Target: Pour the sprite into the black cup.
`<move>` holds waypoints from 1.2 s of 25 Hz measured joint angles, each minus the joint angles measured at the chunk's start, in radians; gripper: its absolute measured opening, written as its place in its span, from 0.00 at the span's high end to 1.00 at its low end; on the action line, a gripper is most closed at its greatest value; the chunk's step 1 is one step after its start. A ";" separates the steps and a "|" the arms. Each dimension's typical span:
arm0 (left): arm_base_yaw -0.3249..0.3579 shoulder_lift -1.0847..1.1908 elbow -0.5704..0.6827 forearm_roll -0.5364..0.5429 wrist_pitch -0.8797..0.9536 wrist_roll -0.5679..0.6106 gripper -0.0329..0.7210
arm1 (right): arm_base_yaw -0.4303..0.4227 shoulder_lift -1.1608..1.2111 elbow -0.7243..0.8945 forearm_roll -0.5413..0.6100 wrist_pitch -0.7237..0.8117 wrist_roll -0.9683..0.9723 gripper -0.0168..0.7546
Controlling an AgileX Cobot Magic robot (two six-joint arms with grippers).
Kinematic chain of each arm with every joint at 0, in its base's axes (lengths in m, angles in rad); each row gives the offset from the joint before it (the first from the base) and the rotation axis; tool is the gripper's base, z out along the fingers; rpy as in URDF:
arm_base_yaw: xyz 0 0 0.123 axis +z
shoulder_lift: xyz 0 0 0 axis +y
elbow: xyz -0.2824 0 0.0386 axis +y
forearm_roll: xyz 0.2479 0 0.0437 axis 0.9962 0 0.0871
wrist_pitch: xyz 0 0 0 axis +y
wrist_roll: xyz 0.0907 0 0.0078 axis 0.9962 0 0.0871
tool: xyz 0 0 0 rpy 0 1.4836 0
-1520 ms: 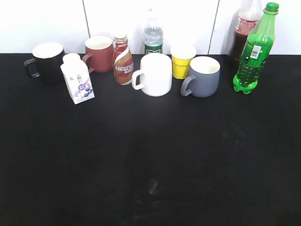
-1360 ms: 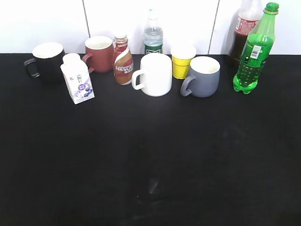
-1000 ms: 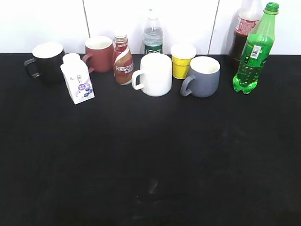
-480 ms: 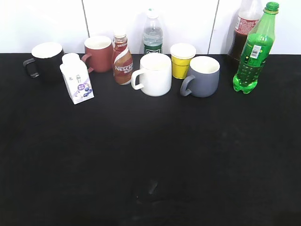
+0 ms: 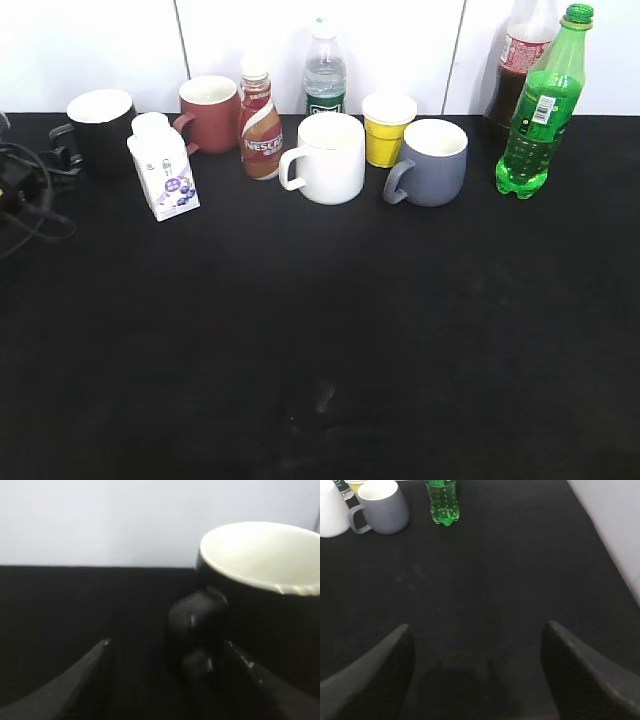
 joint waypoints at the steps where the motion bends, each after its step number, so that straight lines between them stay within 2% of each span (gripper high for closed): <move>1: 0.002 0.025 -0.034 -0.002 0.001 0.000 0.30 | 0.000 0.000 0.000 0.004 0.000 0.000 0.22; 7: 0.027 0.164 -0.255 0.002 0.080 -0.003 0.33 | 0.000 0.000 0.000 0.019 0.000 0.000 0.22; 11: 0.042 0.215 -0.376 0.072 0.133 -0.003 0.39 | 0.000 0.000 0.000 0.021 0.000 0.000 0.22; 12: 0.043 0.226 -0.402 0.077 0.154 -0.003 0.43 | 0.000 0.000 0.000 0.021 0.000 0.000 0.22; 13: 0.043 0.234 -0.415 0.083 0.156 -0.003 0.53 | 0.000 0.000 0.000 0.022 0.000 0.000 0.22; 15: 0.042 0.234 -0.416 0.089 0.151 -0.003 0.83 | 0.000 0.000 0.000 0.023 0.000 0.000 0.22; 16: 0.042 0.234 -0.418 0.089 0.146 -0.003 0.85 | 0.000 0.000 0.000 0.025 0.000 0.000 0.22; 21: 0.043 0.232 -0.415 0.087 0.120 0.001 0.88 | 0.000 0.000 0.000 0.025 0.000 0.000 0.22; 25: 0.044 0.125 -0.389 0.025 0.126 0.009 0.89 | 0.000 0.000 0.000 0.025 0.000 0.000 0.22; 27: 0.044 0.003 -0.317 0.007 0.127 0.009 0.89 | 0.000 0.000 0.000 0.025 0.000 0.000 0.22; 30: 0.039 -0.280 -0.135 0.011 0.159 0.011 0.89 | 0.000 0.000 0.000 0.025 0.000 0.000 0.22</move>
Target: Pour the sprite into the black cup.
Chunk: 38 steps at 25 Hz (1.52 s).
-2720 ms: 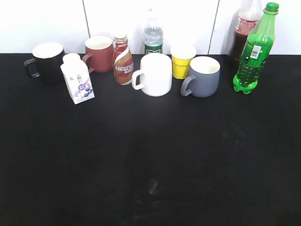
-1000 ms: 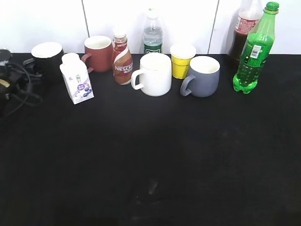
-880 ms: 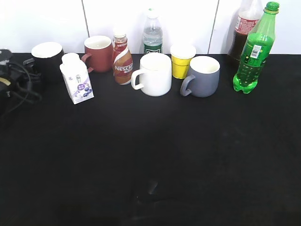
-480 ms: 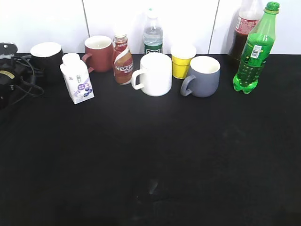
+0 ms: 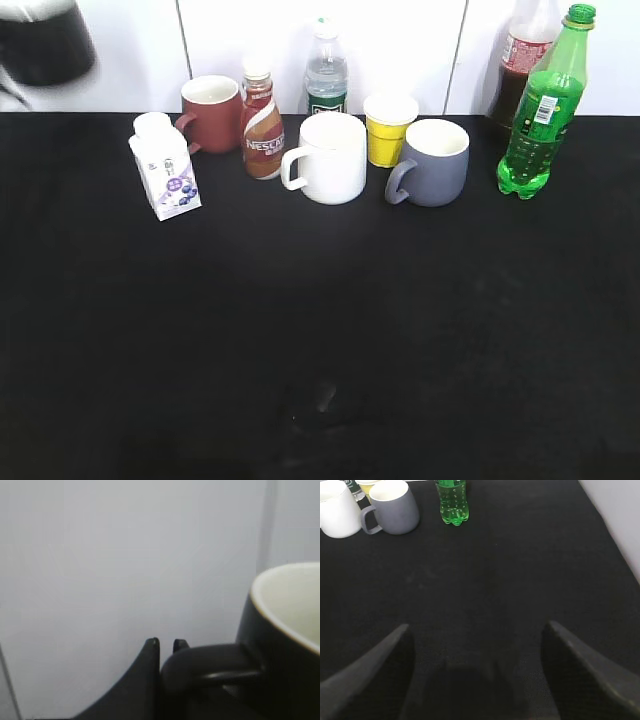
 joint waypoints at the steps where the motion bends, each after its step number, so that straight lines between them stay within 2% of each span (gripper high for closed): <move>1: -0.014 -0.113 0.066 0.016 0.009 0.000 0.89 | 0.000 0.000 0.000 0.000 0.000 0.000 0.22; 4: -0.127 -0.390 0.270 0.075 0.084 0.000 0.89 | 0.000 0.000 -0.013 0.000 -0.030 0.000 0.22; 6: -0.235 -0.507 0.365 0.121 0.125 0.000 0.89 | 0.000 0.054 -0.029 0.000 -0.235 0.000 0.22; 7: -0.291 -0.532 0.387 0.131 0.139 0.000 0.89 | 0.000 0.108 -0.009 0.000 -0.368 0.000 0.22; 9: -0.388 -0.533 0.403 0.140 0.165 0.000 0.89 | 0.000 0.268 0.116 0.000 -0.752 -0.001 0.22; 11: -0.458 -0.514 0.403 0.143 0.171 0.000 0.89 | 0.000 0.478 0.249 0.001 -1.158 -0.001 0.22; 14: -0.485 -0.473 0.403 0.145 0.163 0.000 0.89 | 0.000 0.865 0.297 -0.092 -1.566 -0.003 0.22; 16: -0.485 -0.429 0.403 0.155 0.128 0.000 0.89 | 0.000 1.142 0.296 -0.129 -1.909 -0.003 0.22; 18: -0.485 -0.381 0.403 0.185 0.097 0.001 0.89 | 0.000 1.406 0.273 -0.138 -2.143 -0.004 0.22; 19: -0.485 -0.356 0.403 0.186 0.079 0.001 0.89 | 0.000 1.515 0.247 -0.141 -2.208 -0.005 0.22; 24: -0.485 -0.310 0.403 0.189 0.016 0.001 0.89 | 0.000 1.845 0.029 -0.252 -2.250 -0.016 0.11; 30: -0.485 -0.258 0.403 0.190 -0.033 0.000 0.89 | 0.000 2.095 -0.203 -0.231 -2.219 -0.034 0.10; 38: -0.485 -0.258 0.403 0.190 -0.077 0.000 0.89 | 0.000 2.308 -0.471 -0.228 -2.134 -0.034 0.11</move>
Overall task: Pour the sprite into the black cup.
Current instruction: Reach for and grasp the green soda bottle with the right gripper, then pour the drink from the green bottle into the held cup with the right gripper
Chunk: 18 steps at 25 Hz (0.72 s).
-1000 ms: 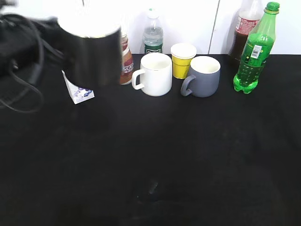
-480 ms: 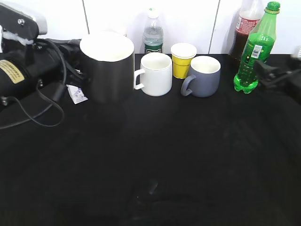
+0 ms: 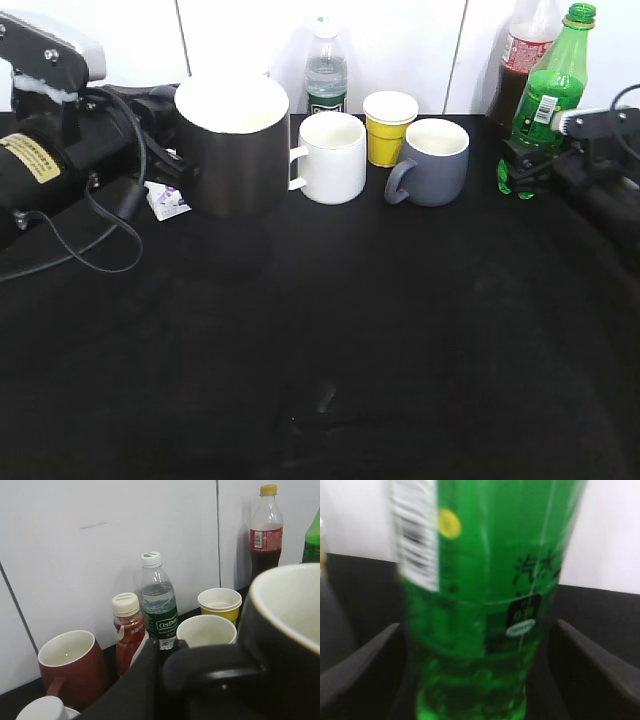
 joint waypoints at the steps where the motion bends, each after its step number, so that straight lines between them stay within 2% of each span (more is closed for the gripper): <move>1: 0.000 0.000 0.000 0.000 0.000 0.000 0.89 | 0.000 0.019 -0.034 -0.004 0.021 0.000 0.11; 5: 0.000 0.000 0.000 0.001 -0.001 0.000 0.89 | 0.000 0.036 -0.121 -0.024 0.109 0.009 0.13; 11: 0.000 0.000 0.000 0.002 -0.001 0.000 0.89 | 0.000 0.069 -0.189 -0.050 0.122 0.061 0.16; 13: 0.000 0.000 0.000 0.002 -0.001 0.000 0.89 | 0.000 0.074 -0.189 -0.053 0.126 0.068 0.24; 15: 0.000 0.000 0.000 0.002 -0.001 0.000 0.89 | 0.000 0.074 -0.189 -0.053 0.126 0.072 0.40; 16: 0.000 0.000 0.000 0.002 -0.001 0.000 0.89 | 0.000 0.074 -0.189 -0.053 0.126 0.072 0.44; 18: 0.000 0.000 0.000 0.002 -0.001 0.000 0.89 | 0.000 0.072 -0.189 -0.053 0.128 0.071 0.44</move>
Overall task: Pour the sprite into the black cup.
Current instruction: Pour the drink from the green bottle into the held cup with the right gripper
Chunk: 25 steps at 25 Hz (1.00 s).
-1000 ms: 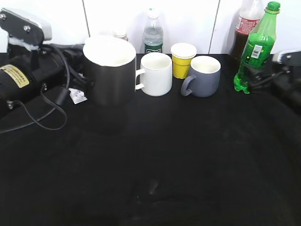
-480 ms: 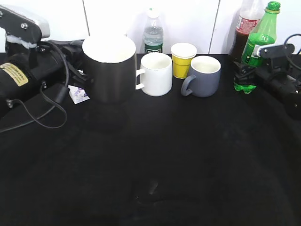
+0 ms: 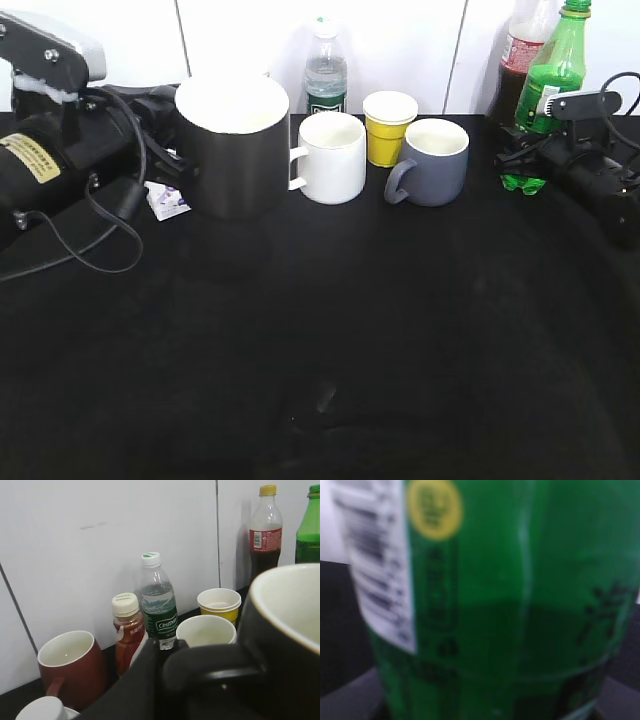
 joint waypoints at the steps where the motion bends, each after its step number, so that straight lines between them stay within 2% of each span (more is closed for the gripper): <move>1: 0.000 0.000 0.000 0.000 0.000 0.000 0.89 | 0.000 -0.013 0.005 -0.001 0.021 -0.011 0.44; 5: 0.000 0.000 0.000 0.000 0.000 0.000 0.89 | 0.000 -0.190 0.118 -0.037 0.007 -0.051 0.44; 8: 0.000 0.000 0.000 0.014 -0.026 0.000 0.89 | 0.012 -0.378 0.159 -0.246 -0.006 -0.003 0.44; 10: 0.000 0.000 0.000 0.034 -0.037 0.000 0.89 | 0.083 -0.470 0.160 -0.292 0.027 0.039 0.44; 13: 0.000 0.000 0.000 0.036 -0.030 -0.001 0.89 | 0.283 -0.503 0.160 -0.319 0.089 0.034 0.45; 14: 0.000 0.000 0.000 0.036 -0.013 -0.020 0.89 | 0.355 -0.503 0.160 -0.323 0.135 -0.011 0.45; 16: 0.000 0.000 0.000 0.036 0.032 -0.047 0.89 | 0.443 -0.503 0.160 -0.337 0.166 -0.142 0.45; 19: 0.000 0.000 0.000 0.036 0.043 -0.047 0.89 | 0.453 -0.503 0.160 -0.304 0.218 -0.372 0.45; 22: 0.022 0.000 0.011 -0.001 0.076 -0.047 0.89 | 0.452 -0.503 0.160 -0.154 0.242 -0.729 0.45; 25: 0.033 0.000 0.031 0.004 0.049 -0.047 0.89 | 0.452 -0.503 0.160 -0.079 0.250 -0.931 0.45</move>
